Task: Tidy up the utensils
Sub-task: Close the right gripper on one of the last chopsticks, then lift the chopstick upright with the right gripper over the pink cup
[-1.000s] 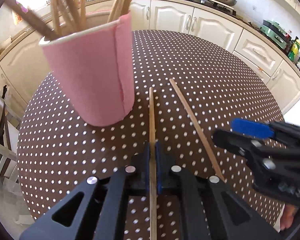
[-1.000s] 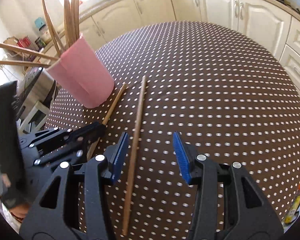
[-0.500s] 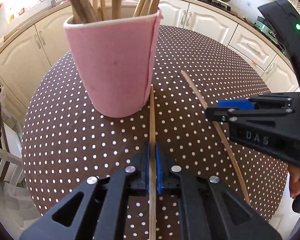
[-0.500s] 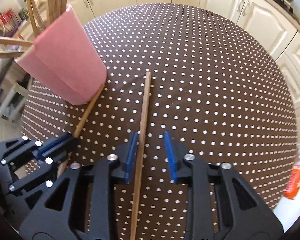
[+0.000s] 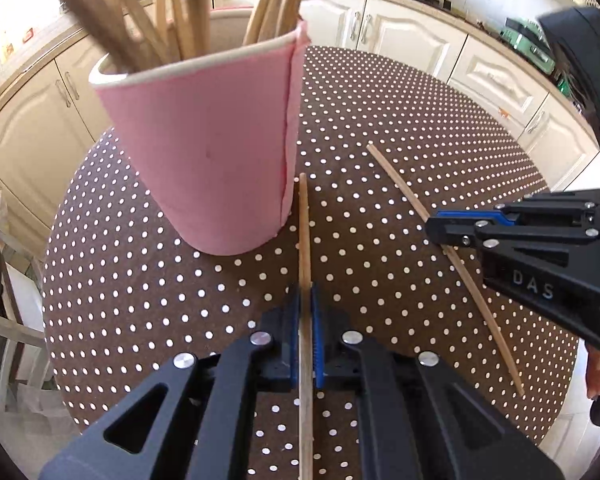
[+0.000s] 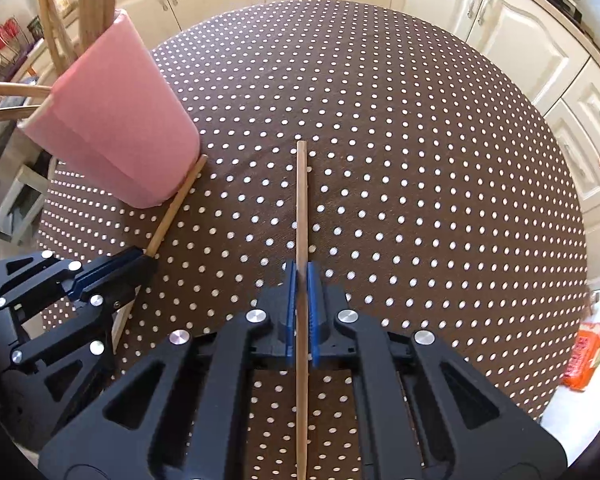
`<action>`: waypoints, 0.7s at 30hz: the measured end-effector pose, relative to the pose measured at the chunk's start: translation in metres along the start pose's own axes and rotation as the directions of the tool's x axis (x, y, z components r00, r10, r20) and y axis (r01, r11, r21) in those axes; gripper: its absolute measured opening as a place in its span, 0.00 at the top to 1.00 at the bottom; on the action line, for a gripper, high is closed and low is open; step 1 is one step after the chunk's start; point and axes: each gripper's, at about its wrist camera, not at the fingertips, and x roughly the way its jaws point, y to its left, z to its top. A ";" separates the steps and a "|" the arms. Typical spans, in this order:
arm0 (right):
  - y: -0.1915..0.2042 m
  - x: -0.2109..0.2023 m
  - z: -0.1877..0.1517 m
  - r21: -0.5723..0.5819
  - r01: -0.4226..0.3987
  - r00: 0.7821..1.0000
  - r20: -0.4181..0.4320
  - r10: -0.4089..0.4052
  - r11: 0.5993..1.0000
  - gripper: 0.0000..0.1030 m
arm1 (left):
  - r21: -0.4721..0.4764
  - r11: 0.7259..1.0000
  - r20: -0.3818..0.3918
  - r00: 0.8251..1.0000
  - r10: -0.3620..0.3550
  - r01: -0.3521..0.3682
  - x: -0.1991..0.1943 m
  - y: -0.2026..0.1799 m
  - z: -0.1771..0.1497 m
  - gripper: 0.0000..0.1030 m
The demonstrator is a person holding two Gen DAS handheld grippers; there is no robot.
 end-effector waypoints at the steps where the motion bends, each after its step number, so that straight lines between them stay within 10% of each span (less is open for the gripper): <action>1: -0.002 -0.005 -0.003 0.006 -0.010 1.000 0.016 0.010 1.000 0.94 | -0.002 1.000 0.008 1.000 -0.013 0.013 -0.005 0.002 -0.008 0.94; 9: -0.018 -0.068 -0.034 0.036 -0.126 0.965 0.237 0.114 0.991 0.94 | 0.010 0.996 0.209 0.974 -0.090 0.090 -0.060 0.009 -0.040 0.94; 21: -0.028 -0.157 -0.061 0.000 -0.224 0.816 0.547 0.188 0.975 0.94 | -0.028 0.973 0.595 0.786 -0.168 0.230 -0.161 0.047 -0.087 0.94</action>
